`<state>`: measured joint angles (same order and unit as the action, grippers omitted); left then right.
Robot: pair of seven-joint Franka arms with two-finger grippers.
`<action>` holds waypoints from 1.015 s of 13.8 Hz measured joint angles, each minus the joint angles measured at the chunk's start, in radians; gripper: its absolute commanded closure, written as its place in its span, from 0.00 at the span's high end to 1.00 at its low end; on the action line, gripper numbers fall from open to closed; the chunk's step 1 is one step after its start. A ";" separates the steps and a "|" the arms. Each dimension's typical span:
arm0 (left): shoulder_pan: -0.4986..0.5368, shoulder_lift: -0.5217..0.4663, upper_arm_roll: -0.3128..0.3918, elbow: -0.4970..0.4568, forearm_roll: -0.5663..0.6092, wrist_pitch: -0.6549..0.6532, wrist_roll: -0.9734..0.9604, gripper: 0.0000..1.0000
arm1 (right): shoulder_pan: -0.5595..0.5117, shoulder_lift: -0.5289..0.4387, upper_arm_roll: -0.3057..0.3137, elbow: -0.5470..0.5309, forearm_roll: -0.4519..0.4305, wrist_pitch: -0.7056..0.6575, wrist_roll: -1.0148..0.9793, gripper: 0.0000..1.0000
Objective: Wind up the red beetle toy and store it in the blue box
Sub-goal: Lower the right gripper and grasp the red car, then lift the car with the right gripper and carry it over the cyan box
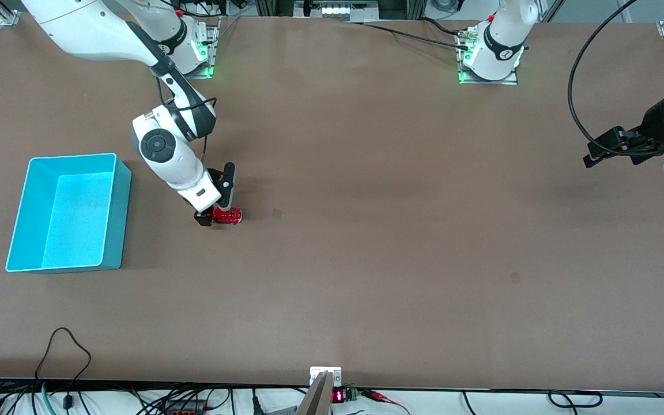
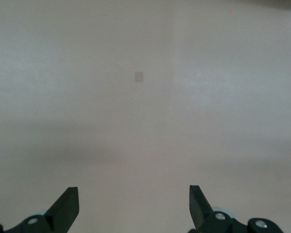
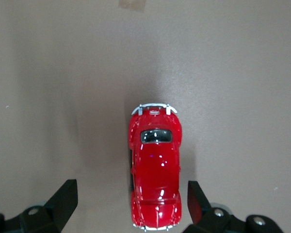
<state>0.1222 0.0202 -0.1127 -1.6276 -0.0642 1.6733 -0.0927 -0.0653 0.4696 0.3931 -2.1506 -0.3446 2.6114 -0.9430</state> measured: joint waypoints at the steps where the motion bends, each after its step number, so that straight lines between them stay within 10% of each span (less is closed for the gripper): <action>1: 0.000 -0.002 -0.003 0.000 0.000 0.000 0.000 1.00 | 0.000 0.006 -0.001 0.000 -0.009 0.005 0.000 0.94; 4: -0.001 -0.015 -0.032 0.000 0.000 0.000 0.001 1.00 | 0.000 0.023 -0.005 0.001 -0.034 0.022 0.000 0.75; 7: -0.001 -0.024 -0.039 0.000 0.000 -0.002 0.001 1.00 | 0.000 0.024 -0.005 0.008 -0.035 0.027 0.000 0.31; 14: -0.002 -0.024 -0.041 0.000 0.000 -0.002 0.001 1.00 | -0.001 0.018 -0.027 0.055 -0.021 0.028 0.017 0.03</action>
<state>0.1203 -0.0038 -0.1533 -1.6278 -0.0642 1.6715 -0.0922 -0.0658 0.4874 0.3663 -2.0954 -0.3659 2.6390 -0.9260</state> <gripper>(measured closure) 0.000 0.573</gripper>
